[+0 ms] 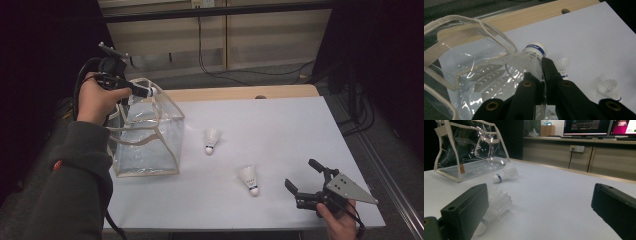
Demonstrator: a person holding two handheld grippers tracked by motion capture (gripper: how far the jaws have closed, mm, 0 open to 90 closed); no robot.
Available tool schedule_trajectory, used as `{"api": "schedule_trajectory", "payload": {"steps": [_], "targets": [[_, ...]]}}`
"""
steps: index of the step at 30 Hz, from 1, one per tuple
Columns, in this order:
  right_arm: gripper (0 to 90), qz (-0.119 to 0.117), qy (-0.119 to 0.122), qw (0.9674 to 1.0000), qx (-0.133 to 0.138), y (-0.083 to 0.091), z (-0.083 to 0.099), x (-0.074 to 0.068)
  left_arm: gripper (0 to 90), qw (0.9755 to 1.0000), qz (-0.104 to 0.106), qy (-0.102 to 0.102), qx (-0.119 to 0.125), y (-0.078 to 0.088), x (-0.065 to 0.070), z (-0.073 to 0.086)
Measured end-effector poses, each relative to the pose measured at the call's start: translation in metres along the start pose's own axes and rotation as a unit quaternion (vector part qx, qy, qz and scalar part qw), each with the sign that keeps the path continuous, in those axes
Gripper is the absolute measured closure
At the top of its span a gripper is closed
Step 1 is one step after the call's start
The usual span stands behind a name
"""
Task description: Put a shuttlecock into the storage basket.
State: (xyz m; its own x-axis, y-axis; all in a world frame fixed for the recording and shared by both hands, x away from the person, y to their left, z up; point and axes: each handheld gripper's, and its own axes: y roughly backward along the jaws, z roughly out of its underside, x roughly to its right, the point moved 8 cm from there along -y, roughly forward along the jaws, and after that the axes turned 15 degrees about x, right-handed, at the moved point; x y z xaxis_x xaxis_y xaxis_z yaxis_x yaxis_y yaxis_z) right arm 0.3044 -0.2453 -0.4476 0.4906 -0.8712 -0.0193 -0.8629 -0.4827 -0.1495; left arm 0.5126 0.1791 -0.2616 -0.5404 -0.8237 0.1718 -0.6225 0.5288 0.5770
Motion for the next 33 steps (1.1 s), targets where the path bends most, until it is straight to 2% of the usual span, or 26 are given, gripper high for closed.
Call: {"api": "schedule_trajectory", "payload": {"steps": [11, 18, 24, 33], "targets": [[1.3, 0.0, -0.002, 1.0, 0.0, 0.0, 0.0, 0.0, 88.6, 1.0, -0.008, 0.001, 0.001, -0.001, -0.006, 0.001], [1.3, 0.002, -0.002, 1.0, 0.0, 0.0, 0.0, 0.0, 88.6, 0.9997, -0.019, 0.011, 0.006, 0.001, -0.011, 0.001], [1.3, 0.002, 0.0, 1.0, 0.0, 0.0, -0.001, 0.001, 88.6, 0.9996, -0.027, 0.009, 0.003, 0.001, -0.016, 0.004], [1.3, 0.002, -0.001, 1.0, 0.0, 0.001, -0.001, 0.001, 88.6, 0.9989, -0.045, 0.01, -0.007, 0.001, -0.031, 0.011]]}}
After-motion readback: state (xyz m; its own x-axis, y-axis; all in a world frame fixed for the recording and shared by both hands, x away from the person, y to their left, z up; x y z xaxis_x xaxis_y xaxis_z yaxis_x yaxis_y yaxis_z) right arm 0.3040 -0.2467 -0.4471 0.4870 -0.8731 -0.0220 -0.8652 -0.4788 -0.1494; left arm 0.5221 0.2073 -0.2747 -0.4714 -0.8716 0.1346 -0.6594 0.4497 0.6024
